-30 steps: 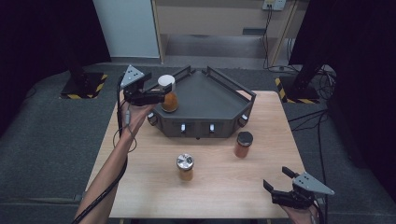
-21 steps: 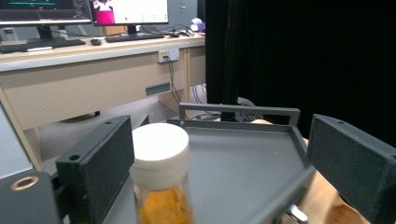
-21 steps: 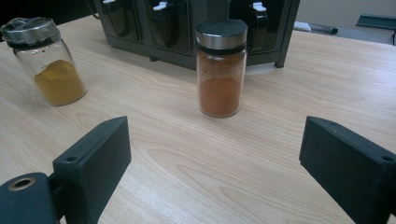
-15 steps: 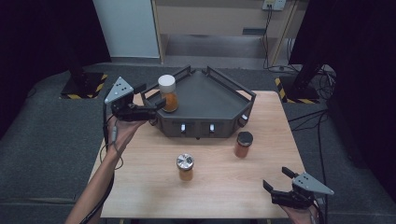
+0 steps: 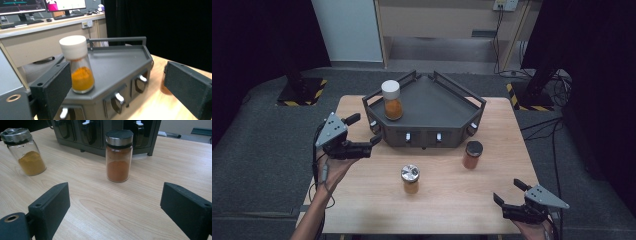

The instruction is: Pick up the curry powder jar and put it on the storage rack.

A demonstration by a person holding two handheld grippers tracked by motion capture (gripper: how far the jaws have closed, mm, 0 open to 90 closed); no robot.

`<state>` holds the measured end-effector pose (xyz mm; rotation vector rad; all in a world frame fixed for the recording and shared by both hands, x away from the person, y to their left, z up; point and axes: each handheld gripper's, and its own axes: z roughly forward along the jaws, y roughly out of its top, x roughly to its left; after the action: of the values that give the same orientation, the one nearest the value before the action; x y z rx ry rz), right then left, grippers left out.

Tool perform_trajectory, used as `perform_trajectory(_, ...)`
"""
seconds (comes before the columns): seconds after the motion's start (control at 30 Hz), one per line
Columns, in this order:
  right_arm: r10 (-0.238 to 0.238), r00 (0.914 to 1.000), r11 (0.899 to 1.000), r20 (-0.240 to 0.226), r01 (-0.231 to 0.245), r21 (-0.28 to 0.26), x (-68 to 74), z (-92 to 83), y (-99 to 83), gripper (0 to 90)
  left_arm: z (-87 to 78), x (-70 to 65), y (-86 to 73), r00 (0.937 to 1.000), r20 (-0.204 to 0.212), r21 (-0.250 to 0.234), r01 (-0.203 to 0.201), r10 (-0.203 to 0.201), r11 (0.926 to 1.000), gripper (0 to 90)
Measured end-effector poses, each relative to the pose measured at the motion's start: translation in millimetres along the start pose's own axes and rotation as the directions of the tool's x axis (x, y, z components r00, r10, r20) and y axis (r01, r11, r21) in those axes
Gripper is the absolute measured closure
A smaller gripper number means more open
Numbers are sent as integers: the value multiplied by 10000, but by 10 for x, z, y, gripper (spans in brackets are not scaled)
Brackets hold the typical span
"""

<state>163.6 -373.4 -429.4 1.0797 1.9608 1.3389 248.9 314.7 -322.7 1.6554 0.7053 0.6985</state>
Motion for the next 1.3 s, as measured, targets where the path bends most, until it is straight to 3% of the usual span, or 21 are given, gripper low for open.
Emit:
perform_trajectory(0.27, 3, 10000, 10000, 36, -3, 8, 4, -1, 2, 89, -206, -17, -224, 9997, 248, 176, -23, 18, 9998, 68)
perform_trajectory(0.33, -2, 10000, 10000, 48, 1, 10, 5, -2, 2, 89, -287, -7, -344, 9992, 347, 104, 219, -223, 9997, 69)
perform_trajectory(0.47, 21, 10000, 10000, 54, -21, 13, 4, -2, 2, 89, -369, -22, -459, 9990, 326, 146, 302, -306, 9994, 68)
perform_trajectory(0.57, -14, 10000, 10000, 48, 14, 18, 7, 0, 4, 89, -448, -53, -633, 9985, 309, 161, 449, -453, 9989, 69)
perform_trajectory(1.07, -3, 10000, 10000, 83, 2, 52, 11, 1, 7, 89, -549, -82, -1054, 9930, 250, 656, 1138, -1157, 9913, 69)
perform_trajectory(1.3, 13, 10000, 10000, 83, -14, 69, 12, 2, 9, 89, -510, -43, -1229, 9865, 342, 1048, 1559, -1602, 9822, 71)
